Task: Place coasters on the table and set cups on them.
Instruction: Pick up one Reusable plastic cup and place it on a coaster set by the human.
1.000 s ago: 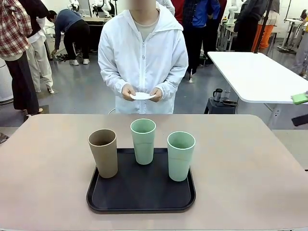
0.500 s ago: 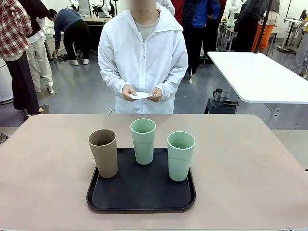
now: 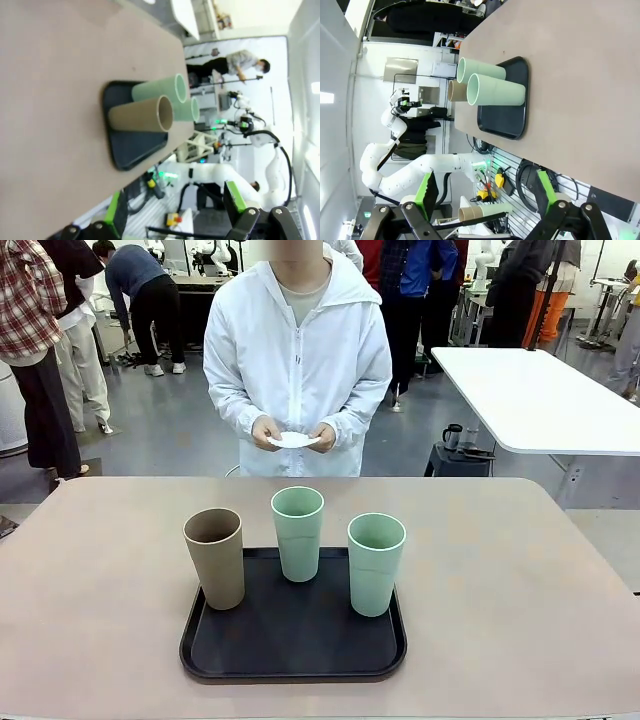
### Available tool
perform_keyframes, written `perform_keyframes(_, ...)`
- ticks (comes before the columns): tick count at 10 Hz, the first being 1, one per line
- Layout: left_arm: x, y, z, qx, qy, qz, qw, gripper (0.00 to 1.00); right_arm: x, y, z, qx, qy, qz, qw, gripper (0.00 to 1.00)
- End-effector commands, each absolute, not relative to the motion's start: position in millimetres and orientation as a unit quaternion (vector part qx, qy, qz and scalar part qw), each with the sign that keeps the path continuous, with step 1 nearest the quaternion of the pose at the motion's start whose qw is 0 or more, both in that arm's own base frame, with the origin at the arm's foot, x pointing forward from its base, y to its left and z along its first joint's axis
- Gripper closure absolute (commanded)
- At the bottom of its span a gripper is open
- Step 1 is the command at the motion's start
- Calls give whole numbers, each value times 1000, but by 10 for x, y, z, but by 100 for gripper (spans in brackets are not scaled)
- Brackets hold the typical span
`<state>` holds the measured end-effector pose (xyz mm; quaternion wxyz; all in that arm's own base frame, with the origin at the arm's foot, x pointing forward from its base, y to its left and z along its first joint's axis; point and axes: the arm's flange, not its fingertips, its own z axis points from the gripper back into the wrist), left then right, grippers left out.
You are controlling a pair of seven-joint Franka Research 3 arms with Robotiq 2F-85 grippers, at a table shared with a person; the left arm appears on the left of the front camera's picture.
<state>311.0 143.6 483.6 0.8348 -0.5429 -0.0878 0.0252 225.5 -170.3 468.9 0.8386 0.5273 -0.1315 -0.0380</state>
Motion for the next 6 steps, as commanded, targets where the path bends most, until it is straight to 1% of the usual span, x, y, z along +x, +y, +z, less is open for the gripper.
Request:
perform_keyframes(1, 3105, 1356, 4831, -538, -98, 50, 836, 0, 2123, -1475, 4434, 516, -124, -29, 847, 0)
perform_keyframes(3, 3087, 1319, 4859, -511, -116, 57, 850, 0, 2150, -1430, 4427, 517, -128, -12, 846, 0)
perform_keyframes(4, 3117, 1432, 4794, -536, -91, 36, 839, 0, 2284, -1700, 4643, 526, -126, -38, 841, 0)
perform_keyframes(6, 3117, 1432, 4794, -536, -91, 36, 839, 0, 2284, -1700, 4643, 526, -126, -38, 841, 0)
